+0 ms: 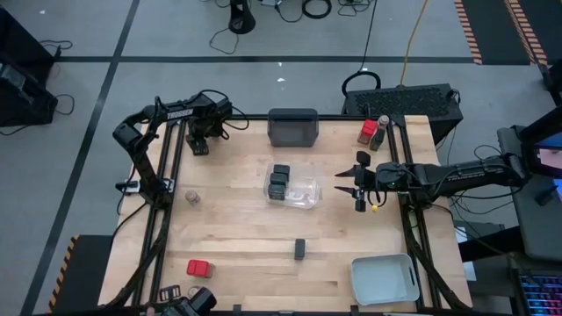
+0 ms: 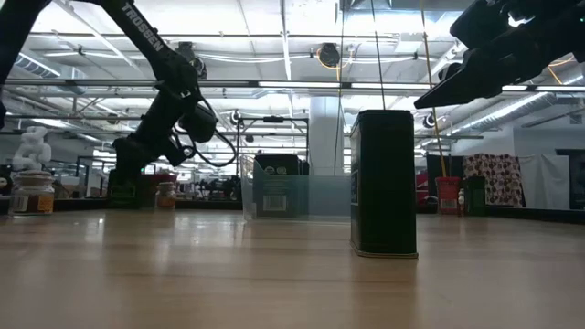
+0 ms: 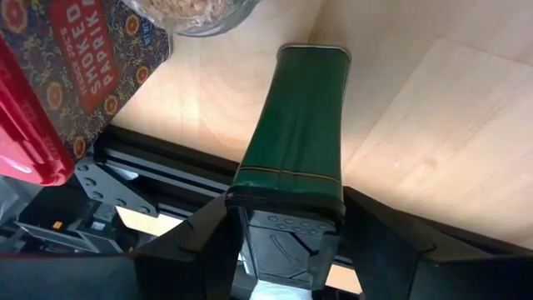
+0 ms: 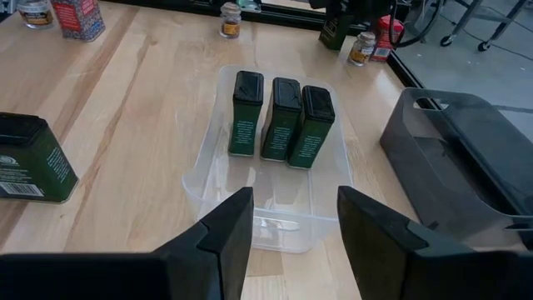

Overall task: Sort spices by type
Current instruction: Put the green seasoning into the transparent bin

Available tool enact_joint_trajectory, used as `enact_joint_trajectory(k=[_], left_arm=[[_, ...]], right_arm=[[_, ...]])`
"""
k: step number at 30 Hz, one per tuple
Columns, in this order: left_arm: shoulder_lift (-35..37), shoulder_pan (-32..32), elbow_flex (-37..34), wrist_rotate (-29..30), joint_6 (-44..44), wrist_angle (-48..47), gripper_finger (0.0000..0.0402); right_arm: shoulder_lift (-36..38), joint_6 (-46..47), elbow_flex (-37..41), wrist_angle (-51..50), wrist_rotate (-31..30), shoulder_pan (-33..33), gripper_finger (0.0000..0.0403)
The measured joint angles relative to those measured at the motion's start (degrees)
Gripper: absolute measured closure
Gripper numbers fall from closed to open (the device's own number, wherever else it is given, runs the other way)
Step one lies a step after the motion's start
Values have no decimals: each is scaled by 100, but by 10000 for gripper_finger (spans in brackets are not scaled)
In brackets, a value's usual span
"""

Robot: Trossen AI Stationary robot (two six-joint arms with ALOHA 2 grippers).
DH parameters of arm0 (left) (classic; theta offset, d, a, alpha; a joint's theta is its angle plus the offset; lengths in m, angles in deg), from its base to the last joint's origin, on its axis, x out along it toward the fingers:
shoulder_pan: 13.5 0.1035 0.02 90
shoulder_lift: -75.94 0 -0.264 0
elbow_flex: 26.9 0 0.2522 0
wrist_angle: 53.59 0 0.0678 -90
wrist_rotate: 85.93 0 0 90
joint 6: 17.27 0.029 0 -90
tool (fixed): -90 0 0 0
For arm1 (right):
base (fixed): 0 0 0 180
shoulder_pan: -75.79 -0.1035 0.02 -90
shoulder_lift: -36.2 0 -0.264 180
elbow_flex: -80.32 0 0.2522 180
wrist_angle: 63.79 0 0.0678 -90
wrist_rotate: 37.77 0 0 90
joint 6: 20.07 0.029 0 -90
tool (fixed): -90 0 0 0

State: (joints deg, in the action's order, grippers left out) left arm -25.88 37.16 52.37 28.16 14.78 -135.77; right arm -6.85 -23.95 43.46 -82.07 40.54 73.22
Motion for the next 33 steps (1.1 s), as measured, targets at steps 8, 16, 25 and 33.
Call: enact_joint_trajectory(k=[8,16,25,33], left_arm=[[8,0,0,0,-1,-17,253],[9,2,63,-116,-172,-99,266],[426,-165,517,-976,-401,-669,265],[1222,-783,904,-1619,-793,-752,266]], right_arm=[[0,-21,0,0,-4,0,245],[0,-24,0,0,-4,0,245],[1,-25,-2,10,-6,0,245],[2,-26,-7,215,-6,0,245]])
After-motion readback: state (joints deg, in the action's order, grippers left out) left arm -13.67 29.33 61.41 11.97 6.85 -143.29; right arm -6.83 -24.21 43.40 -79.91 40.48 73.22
